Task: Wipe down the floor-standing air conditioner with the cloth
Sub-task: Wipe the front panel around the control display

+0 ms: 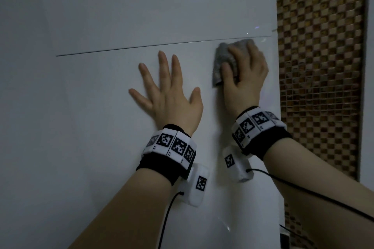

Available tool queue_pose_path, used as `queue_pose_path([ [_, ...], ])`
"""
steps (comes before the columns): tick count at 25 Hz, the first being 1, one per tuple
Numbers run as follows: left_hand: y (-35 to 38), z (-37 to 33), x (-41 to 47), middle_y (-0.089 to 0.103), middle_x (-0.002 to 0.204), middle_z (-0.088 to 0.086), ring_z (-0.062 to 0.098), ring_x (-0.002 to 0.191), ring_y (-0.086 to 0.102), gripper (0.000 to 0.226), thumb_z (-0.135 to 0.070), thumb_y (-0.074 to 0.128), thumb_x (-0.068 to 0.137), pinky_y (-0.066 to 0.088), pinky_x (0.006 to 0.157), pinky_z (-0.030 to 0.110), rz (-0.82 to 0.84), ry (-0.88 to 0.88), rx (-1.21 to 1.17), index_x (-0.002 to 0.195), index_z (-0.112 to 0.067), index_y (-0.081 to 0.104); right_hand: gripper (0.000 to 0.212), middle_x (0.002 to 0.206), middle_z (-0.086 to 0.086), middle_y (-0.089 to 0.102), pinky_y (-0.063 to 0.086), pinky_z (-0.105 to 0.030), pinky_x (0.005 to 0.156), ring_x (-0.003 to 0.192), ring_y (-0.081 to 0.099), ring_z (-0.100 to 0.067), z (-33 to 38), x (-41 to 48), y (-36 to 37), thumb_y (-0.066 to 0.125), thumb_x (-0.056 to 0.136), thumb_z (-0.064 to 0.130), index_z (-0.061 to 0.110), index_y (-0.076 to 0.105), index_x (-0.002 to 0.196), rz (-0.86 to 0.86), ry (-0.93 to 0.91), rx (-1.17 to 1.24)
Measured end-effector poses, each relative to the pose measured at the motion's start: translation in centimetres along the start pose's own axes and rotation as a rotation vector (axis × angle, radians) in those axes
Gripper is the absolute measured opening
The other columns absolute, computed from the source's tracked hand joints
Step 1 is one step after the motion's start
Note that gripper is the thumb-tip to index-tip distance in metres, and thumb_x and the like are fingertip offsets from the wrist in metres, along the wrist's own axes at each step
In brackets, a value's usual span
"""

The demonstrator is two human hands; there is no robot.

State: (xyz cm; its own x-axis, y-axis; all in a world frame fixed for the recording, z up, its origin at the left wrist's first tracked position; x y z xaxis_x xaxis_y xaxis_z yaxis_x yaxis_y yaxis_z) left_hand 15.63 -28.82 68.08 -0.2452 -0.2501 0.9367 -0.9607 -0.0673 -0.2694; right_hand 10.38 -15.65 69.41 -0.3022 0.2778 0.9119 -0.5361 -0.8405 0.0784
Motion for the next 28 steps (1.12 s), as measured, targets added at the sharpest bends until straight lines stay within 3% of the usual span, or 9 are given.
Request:
queue_pose_path([
  [3, -0.1, -0.1, -0.1, -0.012, 0.158, -0.013, 0.027, 0.144, -0.020, 0.077, -0.046, 0.045, 0.088, -0.020, 0.105, 0.058, 0.011, -0.003, 0.003, 0.151, -0.033, 0.004, 0.035, 0.150, -0.004, 0.030, 0.015, -0.039, 0.116, 0.139, 0.018, -0.030, 0.0, -0.6, 0.0, 0.055, 0.092, 0.026, 0.025, 0.055, 0.127, 0.075, -0.129, 0.037],
  [7, -0.6, 0.2, 0.1, -0.011, 0.158, -0.015, 0.026, 0.144, -0.019, 0.067, -0.026, 0.040, 0.094, -0.019, 0.106, 0.057, 0.027, -0.002, -0.037, 0.152, -0.031, 0.005, 0.036, 0.150, -0.007, 0.030, 0.015, -0.047, 0.115, 0.138, 0.021, -0.032, 1.4, -0.2, 0.6, 0.053, 0.093, 0.028, 0.024, 0.053, 0.129, -0.069, 0.094, 0.042],
  [12, -1.3, 1.3, 0.0, -0.015, 0.157, -0.016, 0.019, 0.143, -0.022, 0.068, -0.019, 0.037, 0.095, -0.019, 0.107, 0.053, 0.089, 0.020, -0.088, 0.152, -0.028, 0.000, 0.037, 0.149, -0.006, 0.032, 0.016, -0.055, 0.113, 0.139, 0.018, -0.033, 2.8, -2.3, 1.7, 0.056, 0.090, 0.026, 0.027, 0.055, 0.128, 0.108, -0.158, 0.022],
  [17, -2.4, 5.0, 1.6, -0.015, 0.158, -0.013, 0.021, 0.145, -0.019, 0.067, -0.029, 0.038, 0.096, -0.014, 0.110, 0.056, 0.017, -0.177, -0.084, 0.152, -0.029, -0.001, 0.037, 0.152, -0.004, 0.028, 0.012, -0.053, 0.113, 0.141, 0.015, -0.031, 4.2, -1.5, 2.3, 0.053, 0.092, 0.030, 0.028, 0.053, 0.129, -0.032, 0.116, 0.060],
  [22, -2.3, 5.9, 1.8, -0.016, 0.157, -0.015, 0.019, 0.144, -0.021, 0.070, -0.030, 0.040, 0.096, -0.020, 0.107, 0.052, 0.023, -0.135, -0.120, 0.152, -0.029, -0.002, 0.035, 0.148, -0.004, 0.035, 0.018, -0.057, 0.111, 0.138, 0.021, -0.034, 5.8, -2.6, 3.7, 0.057, 0.090, 0.028, 0.027, 0.057, 0.125, 0.084, -0.217, 0.031],
  [26, -2.7, 6.5, 1.7, -0.009, 0.158, -0.016, 0.015, 0.145, -0.016, 0.071, -0.023, 0.044, 0.094, -0.021, 0.107, 0.048, 0.018, -0.110, -0.195, 0.152, -0.028, 0.005, 0.035, 0.150, -0.004, 0.033, 0.014, -0.055, 0.112, 0.140, 0.019, -0.033, 6.5, -2.3, 3.9, 0.054, 0.091, 0.030, 0.028, 0.057, 0.126, -0.045, 0.039, 0.076],
  [28, -3.1, 7.5, 1.8, -0.004, 0.159, -0.014, 0.014, 0.146, -0.012, 0.070, -0.022, 0.045, 0.093, -0.018, 0.110, 0.047, -0.009, -0.149, -0.226, 0.152, -0.028, 0.008, 0.036, 0.150, -0.005, 0.033, 0.014, -0.056, 0.112, 0.139, 0.018, -0.034, 7.6, -3.6, 4.8, 0.056, 0.091, 0.029, 0.028, 0.057, 0.126, 0.009, -0.022, 0.047],
])
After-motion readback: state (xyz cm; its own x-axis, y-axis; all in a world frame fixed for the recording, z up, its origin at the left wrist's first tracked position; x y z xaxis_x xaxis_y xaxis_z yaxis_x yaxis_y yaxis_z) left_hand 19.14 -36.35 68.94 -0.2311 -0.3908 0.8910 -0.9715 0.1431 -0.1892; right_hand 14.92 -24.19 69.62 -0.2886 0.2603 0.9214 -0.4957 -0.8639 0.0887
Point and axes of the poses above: each hand's wrist, its own x-axis towards the middle knuckle, its own y-axis out of the palm, z = x × y, the point moved 1 cm from there along x, towards the middle knuckle
